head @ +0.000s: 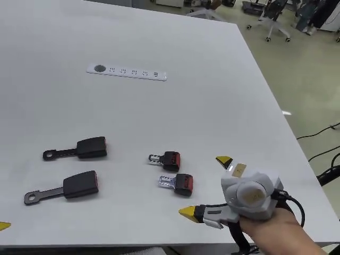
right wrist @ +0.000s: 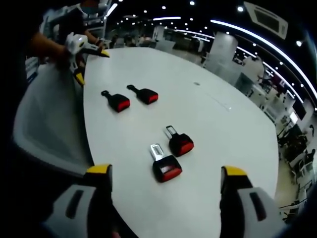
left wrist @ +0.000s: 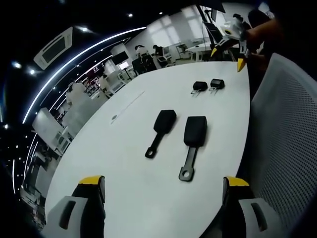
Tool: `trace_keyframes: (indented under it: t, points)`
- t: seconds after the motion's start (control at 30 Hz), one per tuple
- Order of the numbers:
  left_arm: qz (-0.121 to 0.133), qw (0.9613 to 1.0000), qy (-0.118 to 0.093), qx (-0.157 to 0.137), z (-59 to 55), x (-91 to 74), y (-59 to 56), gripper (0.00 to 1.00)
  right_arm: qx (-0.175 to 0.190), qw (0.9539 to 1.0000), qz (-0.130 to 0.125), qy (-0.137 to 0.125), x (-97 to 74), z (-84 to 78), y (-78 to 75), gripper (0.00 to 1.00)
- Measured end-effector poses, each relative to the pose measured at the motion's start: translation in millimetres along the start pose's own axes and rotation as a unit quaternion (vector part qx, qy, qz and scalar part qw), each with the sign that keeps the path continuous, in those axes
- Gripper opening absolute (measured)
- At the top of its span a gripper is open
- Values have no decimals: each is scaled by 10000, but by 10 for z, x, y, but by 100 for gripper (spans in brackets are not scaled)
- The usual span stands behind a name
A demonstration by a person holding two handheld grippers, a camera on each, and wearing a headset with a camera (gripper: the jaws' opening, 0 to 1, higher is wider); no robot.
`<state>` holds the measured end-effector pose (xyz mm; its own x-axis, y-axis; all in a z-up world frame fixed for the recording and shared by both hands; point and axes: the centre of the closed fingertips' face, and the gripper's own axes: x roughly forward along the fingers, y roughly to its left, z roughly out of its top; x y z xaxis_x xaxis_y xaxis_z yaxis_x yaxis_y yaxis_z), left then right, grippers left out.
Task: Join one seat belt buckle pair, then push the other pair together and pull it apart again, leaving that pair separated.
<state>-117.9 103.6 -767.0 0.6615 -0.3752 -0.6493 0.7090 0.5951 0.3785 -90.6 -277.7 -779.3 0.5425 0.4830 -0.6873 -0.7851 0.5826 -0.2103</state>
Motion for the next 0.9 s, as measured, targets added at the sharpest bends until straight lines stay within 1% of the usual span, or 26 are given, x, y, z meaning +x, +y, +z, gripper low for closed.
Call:
trace_keyframes:
  t: [0.13,0.2,0.27,0.3,0.37,0.4,0.43,0.5,0.57,0.63,0.67,0.7,0.73,0.77,0.87,0.9]
  points:
    - [-102,9999,5,15,99,49,-18,100,-41,10000,7,-35,-7,9,-16,87]
    - [-235,9997,18,-28,155,102,-57,100,-139,9999,26,-31,-8,15,-19,84]
    - [-317,9995,26,41,209,154,-85,100,-202,9998,42,-26,-2,20,-22,84]
    - [-366,9993,30,36,229,176,-100,100,-260,9996,72,-17,2,22,-19,81]
    - [-492,9987,104,12,241,237,-136,99,-394,9990,207,8,18,29,14,77]
    - [-603,9980,200,-63,228,271,-171,98,-432,9988,247,29,34,30,20,75]
    - [-628,9977,230,-92,226,284,-180,97,-439,9986,278,37,39,31,27,73]
    - [-779,9965,257,-155,267,356,-240,93,-479,9981,386,24,79,53,49,72]
    - [-841,9960,290,-80,293,420,-287,92,-532,9974,492,45,116,56,74,70]
    - [-870,9955,359,-67,301,482,-309,91,-557,9969,554,85,143,47,85,67]
    - [-848,9953,459,-83,289,522,-304,89,-555,9963,644,120,162,33,107,66]
    - [-893,9944,513,-220,296,559,-324,86,-530,9961,681,166,187,15,115,65]
    - [-954,9937,486,-331,320,583,-347,84,-549,9958,708,175,204,4,118,63]
    - [-962,9935,482,-378,334,608,-348,81,-569,9953,755,194,217,-8,132,61]
    - [-1028,9927,517,-370,362,715,-380,79,-633,9940,856,265,261,-54,161,58]
    - [-1059,9923,533,-349,360,727,-391,78,-630,9938,870,280,267,-62,164,57]
